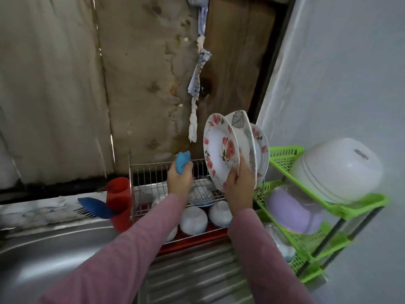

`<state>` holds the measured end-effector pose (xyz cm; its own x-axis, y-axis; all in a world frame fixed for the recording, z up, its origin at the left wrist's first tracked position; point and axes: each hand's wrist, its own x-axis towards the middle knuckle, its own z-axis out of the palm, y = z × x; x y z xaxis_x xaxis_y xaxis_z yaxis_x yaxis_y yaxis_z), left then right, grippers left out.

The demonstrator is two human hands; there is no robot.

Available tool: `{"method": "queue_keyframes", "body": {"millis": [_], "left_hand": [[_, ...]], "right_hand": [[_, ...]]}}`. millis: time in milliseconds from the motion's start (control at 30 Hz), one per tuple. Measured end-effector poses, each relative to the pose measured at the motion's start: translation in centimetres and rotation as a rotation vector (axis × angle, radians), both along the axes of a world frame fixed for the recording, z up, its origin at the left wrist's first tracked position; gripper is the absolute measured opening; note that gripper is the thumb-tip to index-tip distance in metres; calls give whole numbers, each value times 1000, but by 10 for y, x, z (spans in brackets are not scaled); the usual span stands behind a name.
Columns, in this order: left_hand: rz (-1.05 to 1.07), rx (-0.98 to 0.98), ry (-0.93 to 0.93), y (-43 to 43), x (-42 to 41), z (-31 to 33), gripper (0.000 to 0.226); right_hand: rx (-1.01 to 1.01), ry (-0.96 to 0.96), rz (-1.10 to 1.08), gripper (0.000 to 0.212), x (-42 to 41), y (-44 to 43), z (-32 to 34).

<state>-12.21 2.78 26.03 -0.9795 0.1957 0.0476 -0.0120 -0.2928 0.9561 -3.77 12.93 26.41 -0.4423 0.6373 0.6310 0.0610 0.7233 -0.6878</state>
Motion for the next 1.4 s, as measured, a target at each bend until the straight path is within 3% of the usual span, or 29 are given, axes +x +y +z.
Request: {"method": "queue_keyframes", "body": {"millis": [133, 300, 600, 867, 1133, 1400], "left_hand": [[76, -30, -4, 19, -9, -7, 25], [125, -62, -13, 35, -11, -13, 21], [190, -103, 3, 45, 0, -19, 24], [199, -76, 126, 31, 33, -16, 16], [196, -50, 172, -33, 81, -19, 19], [306, -106, 12, -134, 143, -64, 10]], "right_hand": [[-19, -94, 4, 56, -23, 19, -8], [-79, -182, 36, 62, -43, 34, -22], [-110, -163, 166, 60, -31, 45, -38], [223, -108, 143, 63, 0, 25, -22], [10, -149, 538, 60, 24, -19, -43], [-258, -291, 774, 53, 61, -108, -82]]}}
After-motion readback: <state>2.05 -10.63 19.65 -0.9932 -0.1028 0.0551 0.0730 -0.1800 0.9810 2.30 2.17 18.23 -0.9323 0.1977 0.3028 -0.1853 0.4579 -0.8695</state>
